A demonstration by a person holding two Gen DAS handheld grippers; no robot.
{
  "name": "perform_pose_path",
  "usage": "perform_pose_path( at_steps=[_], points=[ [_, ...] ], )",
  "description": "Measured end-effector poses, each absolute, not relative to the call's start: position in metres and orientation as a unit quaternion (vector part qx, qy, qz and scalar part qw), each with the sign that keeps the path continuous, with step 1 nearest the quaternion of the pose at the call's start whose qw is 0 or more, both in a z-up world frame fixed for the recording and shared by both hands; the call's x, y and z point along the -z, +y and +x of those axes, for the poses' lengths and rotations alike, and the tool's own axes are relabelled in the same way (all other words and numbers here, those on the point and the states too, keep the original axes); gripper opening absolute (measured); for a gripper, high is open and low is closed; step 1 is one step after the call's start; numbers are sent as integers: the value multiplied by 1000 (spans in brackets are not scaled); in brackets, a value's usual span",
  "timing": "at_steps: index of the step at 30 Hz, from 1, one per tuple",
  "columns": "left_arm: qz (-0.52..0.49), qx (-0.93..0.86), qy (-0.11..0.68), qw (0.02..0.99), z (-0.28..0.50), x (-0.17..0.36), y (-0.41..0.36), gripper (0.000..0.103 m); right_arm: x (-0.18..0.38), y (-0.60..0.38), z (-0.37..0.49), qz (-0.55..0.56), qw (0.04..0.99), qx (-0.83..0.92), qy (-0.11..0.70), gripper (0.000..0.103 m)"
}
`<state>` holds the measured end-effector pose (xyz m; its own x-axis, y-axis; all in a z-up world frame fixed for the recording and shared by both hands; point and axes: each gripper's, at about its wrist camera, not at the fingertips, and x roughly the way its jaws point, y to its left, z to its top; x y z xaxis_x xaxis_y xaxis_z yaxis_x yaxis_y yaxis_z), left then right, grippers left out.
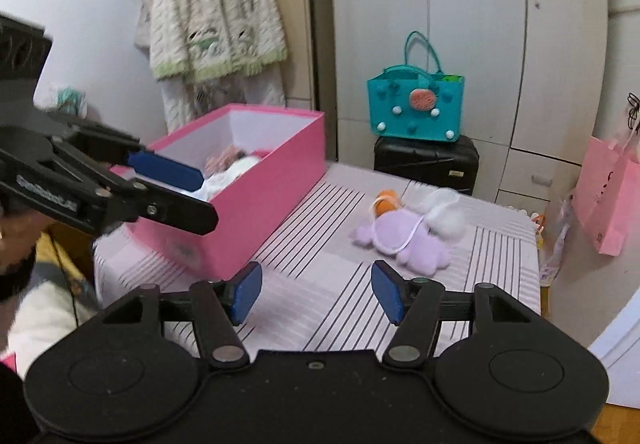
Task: Organize soft objects
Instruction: 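Withdraw both tools from the box toward the lilac plush with orange ball, then grasp the orange ball with the left tool while the right tool grasps the white mesh puff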
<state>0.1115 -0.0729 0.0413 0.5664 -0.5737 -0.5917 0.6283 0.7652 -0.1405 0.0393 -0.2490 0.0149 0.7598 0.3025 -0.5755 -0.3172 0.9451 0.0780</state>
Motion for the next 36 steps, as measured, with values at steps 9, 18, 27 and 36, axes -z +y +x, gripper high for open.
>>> perform_pose_path(
  at_steps=[9,18,27,36],
  points=[
    [-11,276,287,917,164,-32,-120,61,-1,-304,110,46,948,-105,298,67],
    [-49,266,341,900,233,-25,-161,54,16,-337,165,79,947,-80,301,67],
    [-93,199,374,901,278,7,-164,47,54,-347,227,131,934,-104,315,67],
    [-109,177,416,886,311,41,-179,39,106,-357,279,220,872,-113,421,69]
  ],
)
